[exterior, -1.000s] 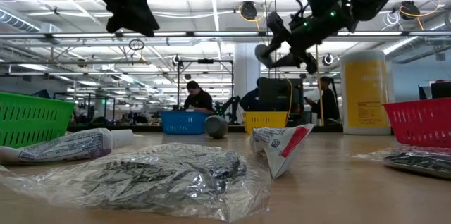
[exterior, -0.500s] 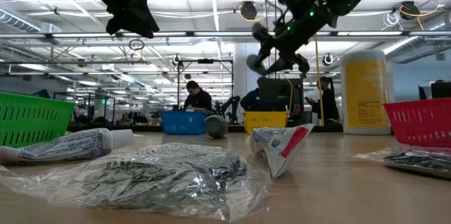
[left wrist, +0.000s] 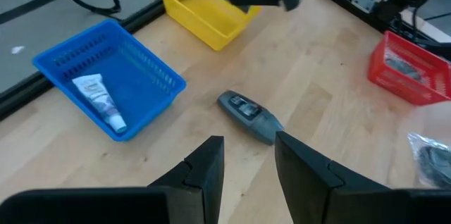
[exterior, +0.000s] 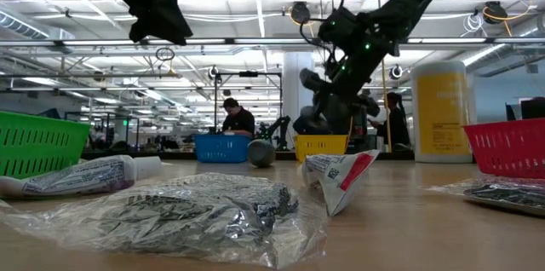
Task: Pick & Place Travel size toiletries
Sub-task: Put the gray deodorant into the yellow basket, then put the black hairbrush into the red basket
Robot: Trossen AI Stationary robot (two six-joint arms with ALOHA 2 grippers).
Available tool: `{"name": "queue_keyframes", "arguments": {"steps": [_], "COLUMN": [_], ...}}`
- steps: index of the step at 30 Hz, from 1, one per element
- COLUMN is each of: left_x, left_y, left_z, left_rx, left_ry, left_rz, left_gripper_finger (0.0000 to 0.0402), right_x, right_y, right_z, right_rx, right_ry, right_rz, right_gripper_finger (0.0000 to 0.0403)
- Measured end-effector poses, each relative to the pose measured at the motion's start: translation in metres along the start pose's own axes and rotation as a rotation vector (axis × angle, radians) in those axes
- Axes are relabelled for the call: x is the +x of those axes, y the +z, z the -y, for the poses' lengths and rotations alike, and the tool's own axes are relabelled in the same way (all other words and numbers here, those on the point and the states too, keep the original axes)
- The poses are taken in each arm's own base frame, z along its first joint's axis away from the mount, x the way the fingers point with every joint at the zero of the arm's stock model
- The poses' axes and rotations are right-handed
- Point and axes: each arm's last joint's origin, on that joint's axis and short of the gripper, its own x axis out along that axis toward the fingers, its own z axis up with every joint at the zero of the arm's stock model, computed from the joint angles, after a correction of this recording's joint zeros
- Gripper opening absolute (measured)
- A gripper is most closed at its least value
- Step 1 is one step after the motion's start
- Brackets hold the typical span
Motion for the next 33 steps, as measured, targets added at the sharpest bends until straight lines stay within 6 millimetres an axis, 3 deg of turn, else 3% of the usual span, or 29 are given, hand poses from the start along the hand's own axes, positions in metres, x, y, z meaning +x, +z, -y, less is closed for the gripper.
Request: {"name": "queue_keyframes", "arguments": {"steps": [10,24,29,33], "left_x": [0.000,0.001,0.004,0.009], "left_y": [-0.004,-0.013,-0.016,-0.017], "left_z": [-0.001,0.009,0.012,0.014], "left_rx": [0.001,0.094,0.103,0.118], "left_ry": [0.003,-0.115,-0.122,-0.121], "left_rz": [-0.047,-0.139,-0.166,-0.182], "left_gripper_finger": [0.0124,0.0124,0.0124,0.0125], "right_x": [0.014,0.020,0.007,-0.019], "right_y": [-0.004,-0.007,0.002,0.018], "right_z": [0.003,0.006,0.002,-0.003], "right_rx": [-0.023,-0.024,-0.030,-0.086], "right_ry": [-0.010,-0.027,0.004,0.053], "right_rz": [0.000,-0.012,0.022,0.079], "right_gripper_finger": [0.0173,0.0234,0.0235,0.0224]}}
